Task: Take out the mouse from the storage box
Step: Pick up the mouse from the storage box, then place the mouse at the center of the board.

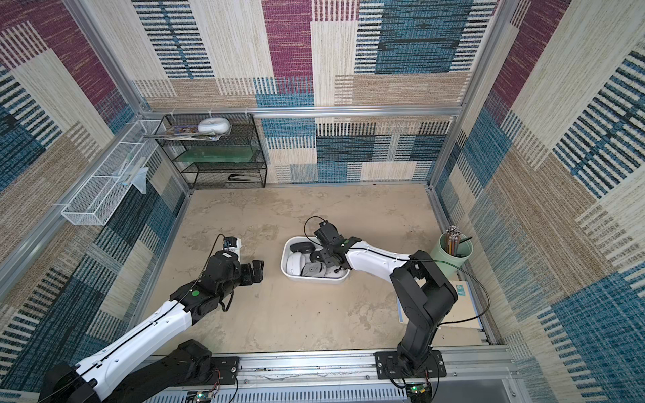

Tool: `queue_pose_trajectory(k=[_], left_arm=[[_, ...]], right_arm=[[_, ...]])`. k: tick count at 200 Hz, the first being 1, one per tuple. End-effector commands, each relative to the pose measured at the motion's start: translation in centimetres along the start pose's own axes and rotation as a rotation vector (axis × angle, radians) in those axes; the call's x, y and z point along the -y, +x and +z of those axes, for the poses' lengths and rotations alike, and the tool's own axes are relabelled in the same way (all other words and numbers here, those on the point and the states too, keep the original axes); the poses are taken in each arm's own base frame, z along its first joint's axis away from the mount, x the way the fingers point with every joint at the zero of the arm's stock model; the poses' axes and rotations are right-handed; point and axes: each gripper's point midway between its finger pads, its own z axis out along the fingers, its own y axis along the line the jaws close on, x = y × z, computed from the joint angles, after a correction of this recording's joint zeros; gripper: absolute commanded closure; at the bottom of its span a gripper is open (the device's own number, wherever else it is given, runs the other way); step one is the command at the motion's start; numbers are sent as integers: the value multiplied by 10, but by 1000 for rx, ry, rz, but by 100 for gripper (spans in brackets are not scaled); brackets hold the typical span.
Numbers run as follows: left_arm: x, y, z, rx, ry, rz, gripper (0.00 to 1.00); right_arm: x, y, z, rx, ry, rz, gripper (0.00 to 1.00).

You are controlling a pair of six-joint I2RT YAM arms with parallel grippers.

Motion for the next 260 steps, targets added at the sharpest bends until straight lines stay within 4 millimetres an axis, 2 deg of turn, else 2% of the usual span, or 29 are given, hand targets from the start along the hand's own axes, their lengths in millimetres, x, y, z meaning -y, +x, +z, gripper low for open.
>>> queue_pose_trajectory(k=[1,40,90,140,164,200,260], left_arm=[[2,-4,0,13,6,-4,0],[2,-3,-1,13,10,-4,1],[3,-3,0,12,17,-5,0],[6,-2,-1,6,32,-10,1],[9,-2,-1,8,54,-11,0],[10,-3,-1,-1,50,-1,0],[17,-2,1,-18,85,-6,1]], right_arm=[[0,-1,-6,6,-5,22,77],[3,-12,-23,61,-26,61,80],[11,-26,-61,141,-59,143,81],[17,-30,-95,193,-139,231,81],[26,-28,-107,222,-181,290,80],[47,-12,-109,224,-222,362,79],[63,23,-90,155,-286,480,79]])
